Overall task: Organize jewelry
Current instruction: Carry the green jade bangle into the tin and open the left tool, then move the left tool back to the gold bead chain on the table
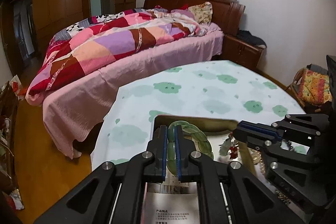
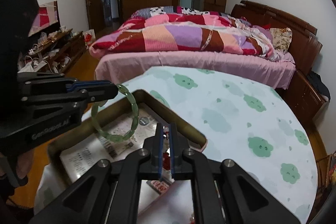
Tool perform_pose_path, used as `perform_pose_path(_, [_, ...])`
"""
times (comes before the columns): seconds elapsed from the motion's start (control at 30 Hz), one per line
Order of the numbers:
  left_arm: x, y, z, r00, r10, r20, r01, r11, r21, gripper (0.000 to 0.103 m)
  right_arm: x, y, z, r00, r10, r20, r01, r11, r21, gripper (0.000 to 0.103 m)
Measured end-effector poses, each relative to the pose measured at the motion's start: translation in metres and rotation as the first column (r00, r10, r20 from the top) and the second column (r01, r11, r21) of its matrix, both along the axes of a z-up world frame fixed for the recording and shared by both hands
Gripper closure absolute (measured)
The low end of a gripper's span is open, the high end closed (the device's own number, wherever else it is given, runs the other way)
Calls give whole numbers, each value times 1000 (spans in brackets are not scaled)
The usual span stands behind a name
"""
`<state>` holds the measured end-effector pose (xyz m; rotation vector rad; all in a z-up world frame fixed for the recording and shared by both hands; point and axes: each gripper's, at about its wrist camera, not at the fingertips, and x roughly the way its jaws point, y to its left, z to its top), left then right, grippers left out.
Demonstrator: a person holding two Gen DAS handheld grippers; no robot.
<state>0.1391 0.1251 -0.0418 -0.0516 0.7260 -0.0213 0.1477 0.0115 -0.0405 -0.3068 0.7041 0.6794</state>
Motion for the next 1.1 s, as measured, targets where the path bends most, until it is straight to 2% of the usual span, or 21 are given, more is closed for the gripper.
perform_pose_path(0.47, [8,1,-15,999,9,-41,-8,1000,21,97,7,2,-15,999,-33,-25,32,999,-37,95])
perform_pose_path(0.53, [9,0,-15,999,8,-42,-7,1000,24,96,7,2,-16,999,-38,-30,36,999,-38,91])
perform_pose_path(0.57, [9,0,-15,999,9,-45,-8,1000,24,95,7,1,-16,999,-39,-32,38,999,-38,84])
perform_pose_path(0.63, [9,0,-14,999,17,-46,-15,999,31,88,7,1,-17,999,-44,-31,43,998,-34,69])
perform_pose_path(0.67, [9,-1,-13,999,27,-43,-26,999,42,73,7,0,-17,998,-47,-30,46,998,-31,54])
perform_pose_path(0.7, [7,0,-12,999,38,-34,-36,998,46,52,7,-2,-16,998,-54,-24,54,998,-28,42])
perform_pose_path(0.77, [1,2,-7,998,63,0,-63,997,48,31,5,-6,-15,998,-63,-15,63,998,-19,39])
perform_pose_path(0.93, [-15,1,3,997,66,29,-67,997,29,31,-3,-24,-10,997,-74,-15,74,997,-7,35])
perform_pose_path(1.1, [-38,-18,5,997,57,45,-58,998,26,31,-18,-66,-7,992,-125,-19,125,992,10,30])
